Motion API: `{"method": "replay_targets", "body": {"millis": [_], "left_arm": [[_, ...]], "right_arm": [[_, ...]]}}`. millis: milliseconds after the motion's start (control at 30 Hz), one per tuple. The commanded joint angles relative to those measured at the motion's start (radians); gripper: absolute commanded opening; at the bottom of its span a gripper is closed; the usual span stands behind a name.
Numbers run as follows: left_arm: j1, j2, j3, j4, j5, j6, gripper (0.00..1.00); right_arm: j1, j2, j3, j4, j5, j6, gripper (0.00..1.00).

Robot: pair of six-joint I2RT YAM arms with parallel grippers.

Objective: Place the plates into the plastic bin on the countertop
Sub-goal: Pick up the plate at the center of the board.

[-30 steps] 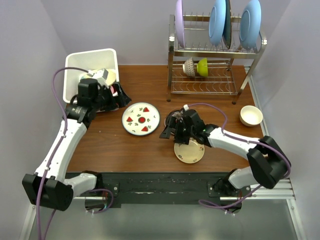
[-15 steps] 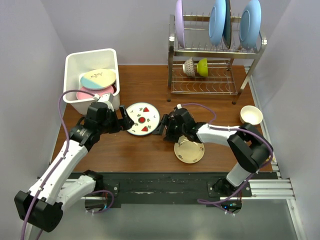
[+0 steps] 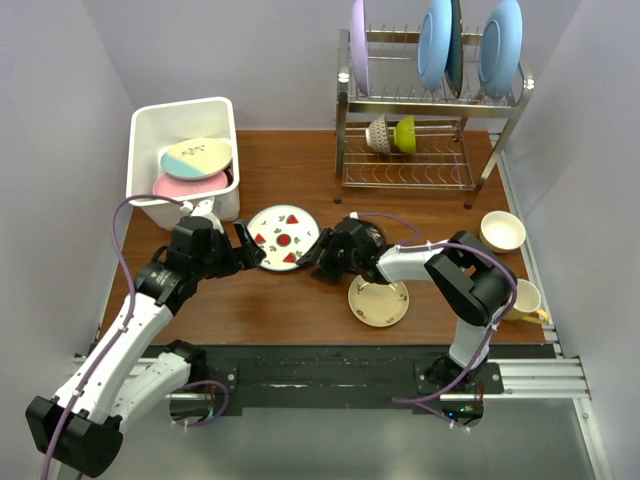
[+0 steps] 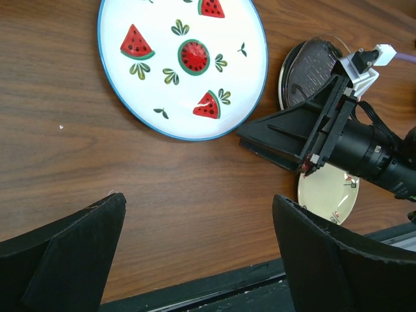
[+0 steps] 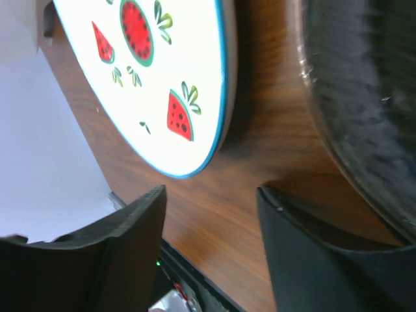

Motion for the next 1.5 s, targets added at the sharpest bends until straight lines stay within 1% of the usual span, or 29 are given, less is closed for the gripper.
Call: {"method": "replay_targets", "body": {"millis": [0, 67, 100, 433, 467, 633, 667, 867, 1067, 1267, 1467], "left_arm": [[-0.006, -0.018, -0.013, 0.023, 0.009, -0.020, 1.00], [-0.006, -0.021, -0.017, 0.027, 0.012, -0.024, 1.00], [-0.006, -0.023, -0.020, 0.027, 0.012, -0.026, 1.00], [-0.006, -0.028, -0.028, 0.016, 0.018, -0.021, 0.99], [-0.006, -0.028, -0.028, 0.012, 0.017, -0.020, 0.99], [-0.006, -0.034, -0.048, 0.012, 0.020, -0.018, 0.99], [-0.006, -0.032, -0.051, 0.015, 0.026, -0.017, 0.99], [-0.006, -0.035, -0.074, 0.016, 0.031, -0.020, 0.99], [-0.006, -0.037, -0.100, 0.023, 0.034, -0.023, 0.99], [-0.006, -0.041, -0.134, 0.020, 0.022, -0.023, 0.99], [-0.006, -0.048, -0.172, 0.035, -0.014, -0.080, 0.98]], "right_arm": [[0.005, 0.035, 0.030, 0.003, 0.088, 0.066, 0.51], [0.005, 0.049, 0.039, -0.014, 0.107, 0.074, 0.43], [0.005, 0.055, 0.044, -0.030, 0.110, 0.077, 0.42], [0.005, 0.125, 0.097, -0.094, 0.147, 0.089, 0.39], [0.005, 0.133, 0.104, -0.102, 0.147, 0.089, 0.38], [0.005, 0.183, 0.139, -0.177, 0.128, 0.086, 0.25], [0.005, 0.187, 0.139, -0.186, 0.130, 0.084, 0.19], [0.008, 0.194, 0.125, -0.231, 0.127, 0.048, 0.05], [0.008, 0.197, 0.078, -0.206, 0.097, 0.014, 0.00], [0.008, 0.182, 0.015, -0.180, 0.058, -0.037, 0.00], [0.006, 0.141, -0.037, -0.166, 0.012, -0.109, 0.00]]}}
